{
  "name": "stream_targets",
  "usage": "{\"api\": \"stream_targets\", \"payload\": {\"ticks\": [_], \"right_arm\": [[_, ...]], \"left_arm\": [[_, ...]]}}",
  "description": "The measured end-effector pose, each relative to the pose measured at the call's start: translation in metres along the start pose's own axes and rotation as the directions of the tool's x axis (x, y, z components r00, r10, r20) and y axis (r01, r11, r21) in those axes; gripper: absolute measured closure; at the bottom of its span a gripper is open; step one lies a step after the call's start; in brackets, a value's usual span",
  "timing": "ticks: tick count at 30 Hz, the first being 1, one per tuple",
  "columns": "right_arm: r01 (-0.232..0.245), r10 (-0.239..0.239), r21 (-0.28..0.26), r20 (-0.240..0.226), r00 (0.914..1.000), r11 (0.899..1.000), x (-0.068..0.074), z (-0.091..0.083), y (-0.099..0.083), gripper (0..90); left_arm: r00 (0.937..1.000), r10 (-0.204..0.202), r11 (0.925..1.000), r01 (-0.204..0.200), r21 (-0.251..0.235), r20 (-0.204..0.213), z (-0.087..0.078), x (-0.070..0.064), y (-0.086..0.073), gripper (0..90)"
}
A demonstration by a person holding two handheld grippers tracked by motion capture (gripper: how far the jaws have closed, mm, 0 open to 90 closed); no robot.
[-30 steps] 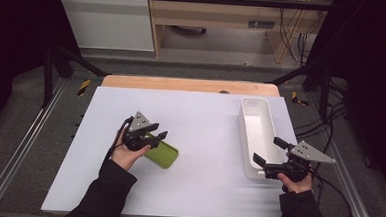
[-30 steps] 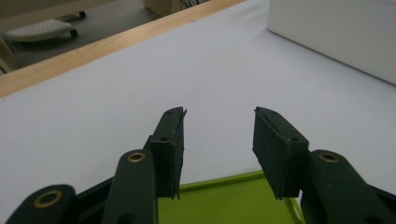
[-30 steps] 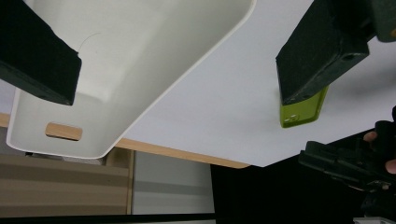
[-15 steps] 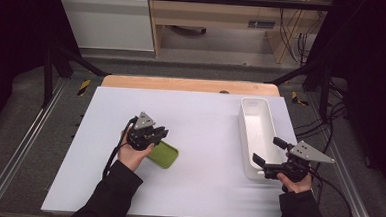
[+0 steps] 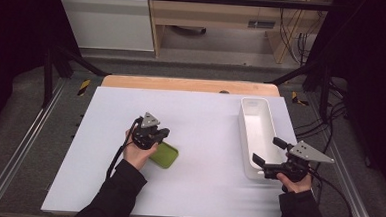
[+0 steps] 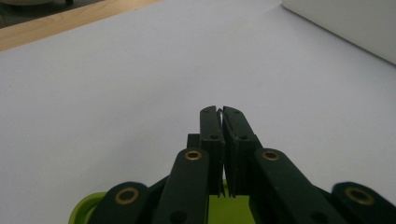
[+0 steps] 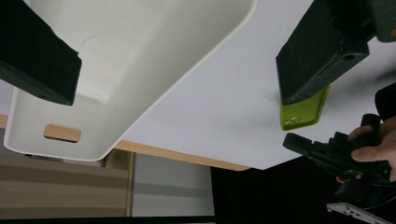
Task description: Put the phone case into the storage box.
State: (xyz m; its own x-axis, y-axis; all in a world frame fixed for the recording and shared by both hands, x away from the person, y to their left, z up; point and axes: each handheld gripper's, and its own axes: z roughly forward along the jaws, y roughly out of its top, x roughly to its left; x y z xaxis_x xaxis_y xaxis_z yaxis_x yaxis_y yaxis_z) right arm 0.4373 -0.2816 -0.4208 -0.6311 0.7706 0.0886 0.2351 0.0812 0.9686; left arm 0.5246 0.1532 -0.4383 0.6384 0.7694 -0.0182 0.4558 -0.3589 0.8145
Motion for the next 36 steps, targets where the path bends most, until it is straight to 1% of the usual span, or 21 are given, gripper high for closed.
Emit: {"api": "stream_targets", "payload": {"ticks": [1,3,4,10,13,19,21,26,31,36], "right_arm": [[0.000,0.000,0.000,0.000,1.0000,1.000,0.000,0.000,0.000,0.4],[0.001,-0.001,0.001,0.001,1.0000,1.000,0.000,0.000,0.000,0.4],[0.000,0.000,0.002,0.000,1.0000,1.000,0.000,0.000,0.000,0.4],[0.000,0.000,0.002,0.000,1.0000,1.000,0.000,0.000,0.000,0.4],[0.000,0.000,0.005,-0.001,1.0000,1.000,0.000,0.000,0.000,0.4],[0.000,0.000,0.005,-0.001,1.0000,1.000,0.000,0.000,0.000,0.4],[0.000,0.000,0.005,-0.001,1.0000,1.000,0.000,0.000,0.000,0.4],[0.001,-0.001,0.003,-0.001,1.0000,1.000,0.000,0.000,0.000,0.4],[0.003,-0.003,0.005,-0.001,1.0000,1.000,0.000,0.001,0.000,0.4],[0.001,-0.001,0.007,-0.001,1.0000,1.000,0.000,0.001,0.000,0.4]], "left_arm": [[1.0000,0.006,0.9999,-0.006,0.012,-0.007,0.003,0.000,-0.001,89.6],[0.9999,0.006,0.9998,-0.006,0.016,-0.008,0.004,0.000,-0.001,90.0],[0.9999,0.005,0.9996,-0.005,0.026,-0.012,0.007,0.000,-0.002,90.0],[1.0000,0.000,0.9986,0.000,0.052,-0.002,0.014,0.001,-0.004,90.0],[0.9998,-0.006,0.9976,0.005,0.069,0.016,0.019,0.000,-0.006,90.0],[0.9999,-0.007,0.9957,0.006,0.093,0.014,0.027,-0.002,-0.008,90.0],[0.9999,0.000,0.9947,-0.001,0.103,0.013,0.030,-0.002,-0.009,90.0],[0.9999,0.006,0.9924,-0.007,0.123,0.011,0.033,-0.002,-0.010,90.0],[0.9994,-0.003,0.9892,-0.002,0.146,0.035,0.035,-0.002,-0.011,90.0],[0.9995,0.011,0.9861,-0.016,0.165,0.029,0.037,-0.003,-0.012,90.0]]}}
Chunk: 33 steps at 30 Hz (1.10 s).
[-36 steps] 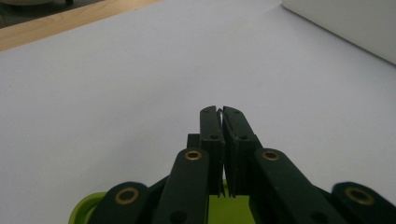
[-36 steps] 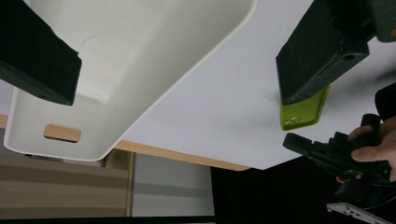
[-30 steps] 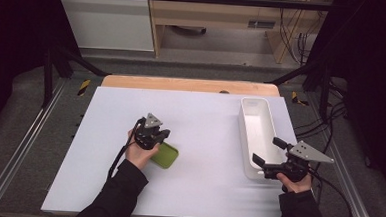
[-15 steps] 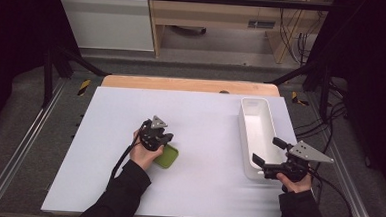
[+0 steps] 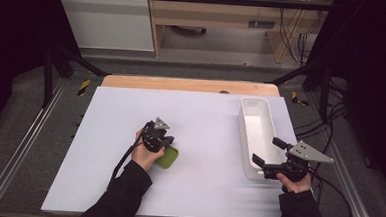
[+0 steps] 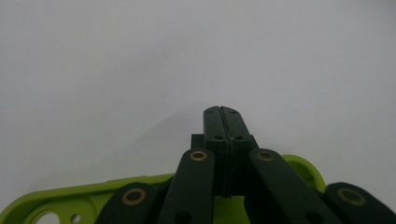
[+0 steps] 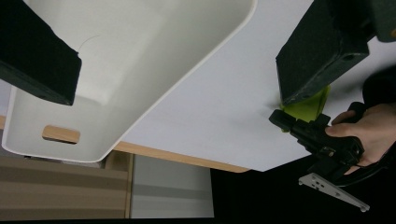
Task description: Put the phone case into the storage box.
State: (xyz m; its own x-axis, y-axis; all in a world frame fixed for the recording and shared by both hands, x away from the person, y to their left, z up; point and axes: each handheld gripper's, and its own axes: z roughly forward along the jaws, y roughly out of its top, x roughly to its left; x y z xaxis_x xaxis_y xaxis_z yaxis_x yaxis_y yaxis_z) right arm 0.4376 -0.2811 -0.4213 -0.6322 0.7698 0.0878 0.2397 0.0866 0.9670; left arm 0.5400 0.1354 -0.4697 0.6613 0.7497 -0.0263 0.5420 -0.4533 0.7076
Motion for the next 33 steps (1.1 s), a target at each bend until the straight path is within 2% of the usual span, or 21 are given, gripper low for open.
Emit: {"api": "stream_targets", "payload": {"ticks": [17,33], "right_arm": [[0.001,-0.001,0.001,-0.002,1.0000,1.000,0.0000,0.0001,0.0000,0.4],[0.003,-0.003,0.003,0.001,1.0000,1.000,-0.0003,-0.0005,0.0002,0.4]], "left_arm": [[0.9998,0.006,0.9993,-0.007,0.038,0.019,0.0007,-0.0016,0.0005,90.0],[0.9980,0.054,0.9952,-0.057,0.080,0.031,-0.0073,-0.0057,-0.0027,90.0]]}}
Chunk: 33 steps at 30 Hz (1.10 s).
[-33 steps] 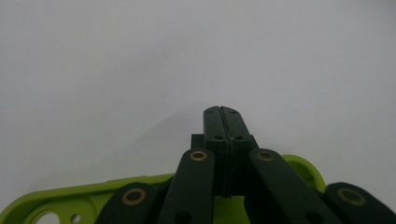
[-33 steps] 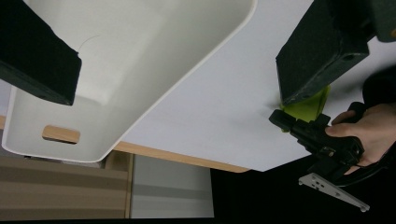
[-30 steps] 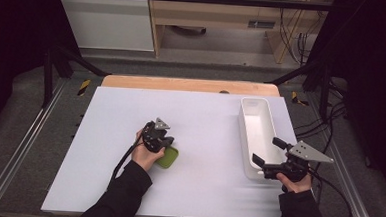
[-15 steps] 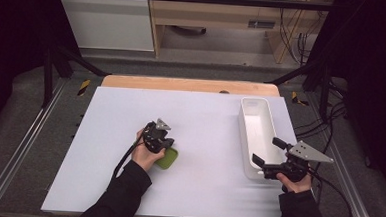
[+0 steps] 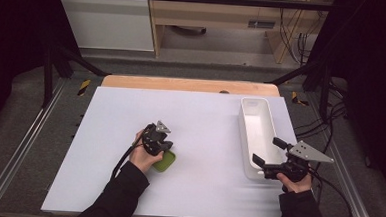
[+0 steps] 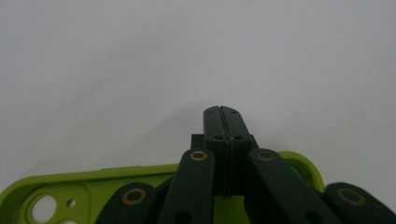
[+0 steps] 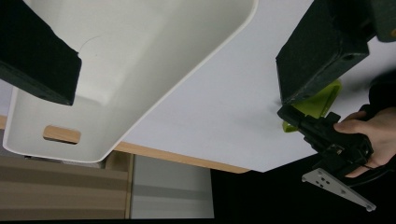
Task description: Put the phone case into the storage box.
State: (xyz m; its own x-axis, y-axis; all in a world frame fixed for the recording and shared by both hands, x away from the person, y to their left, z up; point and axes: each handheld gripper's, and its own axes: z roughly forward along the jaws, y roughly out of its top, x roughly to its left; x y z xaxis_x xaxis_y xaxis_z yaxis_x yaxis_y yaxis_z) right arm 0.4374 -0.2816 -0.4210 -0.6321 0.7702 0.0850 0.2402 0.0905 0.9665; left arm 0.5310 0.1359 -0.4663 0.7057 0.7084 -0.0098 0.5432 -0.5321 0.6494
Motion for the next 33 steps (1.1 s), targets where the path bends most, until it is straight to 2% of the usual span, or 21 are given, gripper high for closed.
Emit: {"api": "stream_targets", "payload": {"ticks": [16,33], "right_arm": [[0.003,-0.003,0.001,-0.002,1.0000,1.000,0.000,0.000,0.000,0.4],[0.000,0.000,0.002,-0.002,1.0000,1.000,0.000,-0.001,0.000,0.4]], "left_arm": [[0.9998,0.016,0.9996,-0.017,0.022,0.012,-0.012,-0.001,-0.010,90.0],[0.9971,0.073,0.9957,-0.074,0.056,0.020,-0.025,-0.006,-0.021,90.0]]}}
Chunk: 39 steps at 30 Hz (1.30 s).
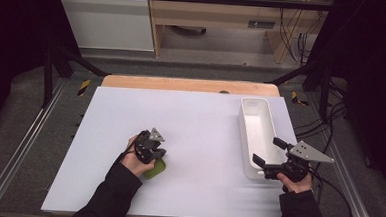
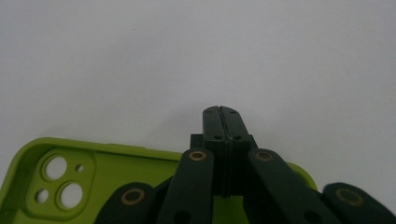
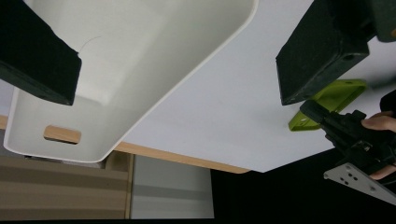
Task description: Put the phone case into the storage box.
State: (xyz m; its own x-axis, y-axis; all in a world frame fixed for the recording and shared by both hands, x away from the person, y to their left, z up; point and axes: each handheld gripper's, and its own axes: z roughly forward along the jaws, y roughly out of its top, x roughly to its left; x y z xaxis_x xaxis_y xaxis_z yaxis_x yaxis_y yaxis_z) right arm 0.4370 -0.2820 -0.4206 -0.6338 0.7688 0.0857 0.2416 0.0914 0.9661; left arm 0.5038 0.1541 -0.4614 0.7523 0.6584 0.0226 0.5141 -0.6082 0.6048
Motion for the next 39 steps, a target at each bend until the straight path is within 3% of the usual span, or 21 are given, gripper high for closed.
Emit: {"api": "stream_targets", "payload": {"ticks": [22,39], "right_arm": [[0.002,-0.002,-0.005,-0.001,1.0000,1.000,0.000,-0.001,0.001,0.4],[0.002,-0.002,-0.006,0.000,1.0000,1.000,0.000,-0.001,0.001,0.4]], "left_arm": [[0.9984,0.054,0.9976,-0.055,0.043,0.014,-0.017,-0.006,-0.019,90.0],[0.9984,0.057,0.9968,-0.057,0.055,0.009,-0.034,-0.004,-0.040,90.0]]}}
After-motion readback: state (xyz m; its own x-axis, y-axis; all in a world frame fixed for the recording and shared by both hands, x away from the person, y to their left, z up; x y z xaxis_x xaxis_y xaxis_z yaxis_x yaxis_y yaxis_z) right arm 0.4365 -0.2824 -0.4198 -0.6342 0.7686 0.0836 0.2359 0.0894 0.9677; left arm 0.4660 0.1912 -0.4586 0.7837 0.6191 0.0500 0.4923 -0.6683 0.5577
